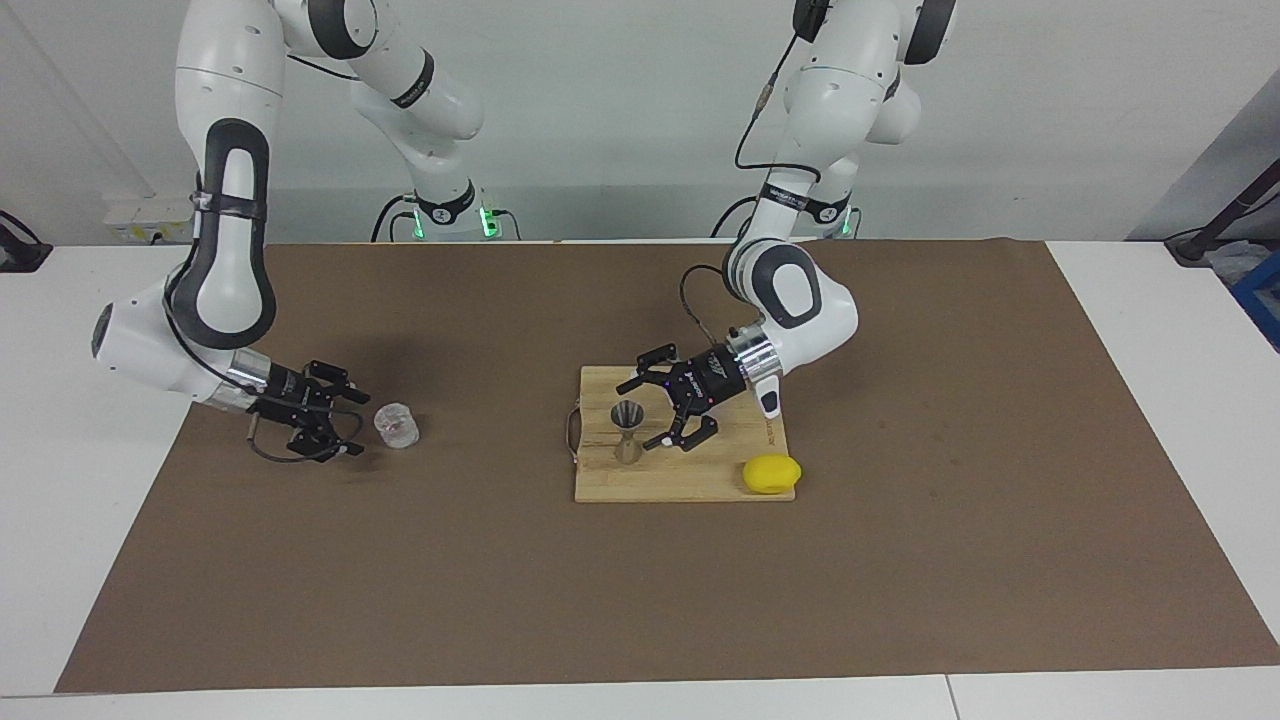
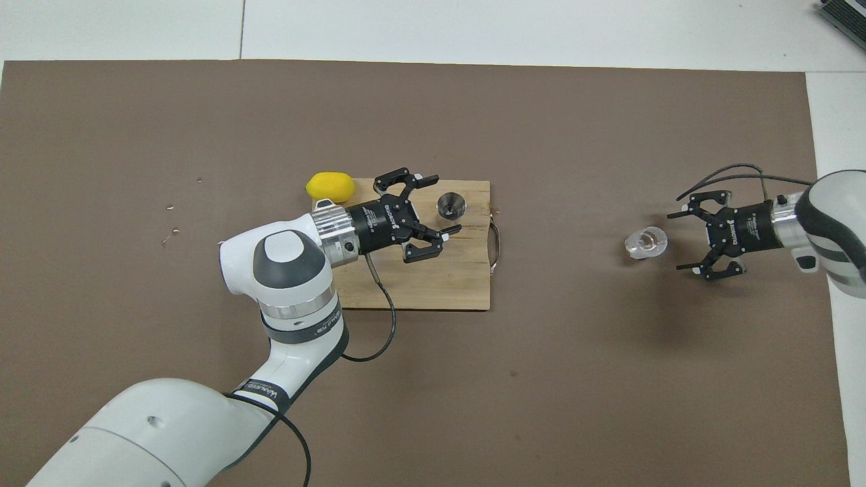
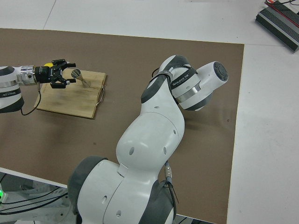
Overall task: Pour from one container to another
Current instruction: 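Release the cup on the board while the right gripper grasps the glass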
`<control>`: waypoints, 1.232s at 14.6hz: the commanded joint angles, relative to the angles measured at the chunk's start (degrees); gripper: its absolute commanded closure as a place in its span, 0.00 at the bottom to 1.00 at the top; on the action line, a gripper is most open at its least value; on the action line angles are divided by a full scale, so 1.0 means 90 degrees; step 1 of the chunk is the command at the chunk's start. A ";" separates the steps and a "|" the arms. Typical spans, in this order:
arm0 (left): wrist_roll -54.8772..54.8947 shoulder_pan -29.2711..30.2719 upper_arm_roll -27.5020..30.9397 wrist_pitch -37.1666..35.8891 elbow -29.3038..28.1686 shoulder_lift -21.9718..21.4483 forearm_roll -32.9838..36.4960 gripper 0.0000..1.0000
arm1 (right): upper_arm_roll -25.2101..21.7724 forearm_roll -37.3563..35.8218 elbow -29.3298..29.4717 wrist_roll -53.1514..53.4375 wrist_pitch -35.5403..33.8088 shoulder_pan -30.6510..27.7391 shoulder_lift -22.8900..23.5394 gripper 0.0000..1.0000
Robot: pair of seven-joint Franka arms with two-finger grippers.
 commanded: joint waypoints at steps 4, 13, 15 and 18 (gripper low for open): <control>-0.0041 -0.0098 0.0096 0.0069 -0.0022 -0.0049 -0.0062 0.00 | 0.0081 0.0321 -0.0271 -0.0417 0.0081 -0.0021 0.0005 0.00; -0.0480 -0.0050 0.0096 0.0099 -0.0138 -0.0556 0.0114 0.00 | 0.0081 0.0946 -0.0623 -0.0398 0.0325 0.0116 -0.0073 0.00; -0.0559 0.0028 0.0096 0.0089 -0.0284 -0.0898 0.0201 0.00 | 0.0081 0.1005 -0.0633 -0.0388 0.0413 0.0136 -0.0073 0.00; -0.1045 0.0553 0.0057 -0.0280 -0.0461 -0.1279 0.1087 0.00 | 0.0081 0.1015 -0.0633 -0.0378 0.0452 0.0233 -0.0073 0.00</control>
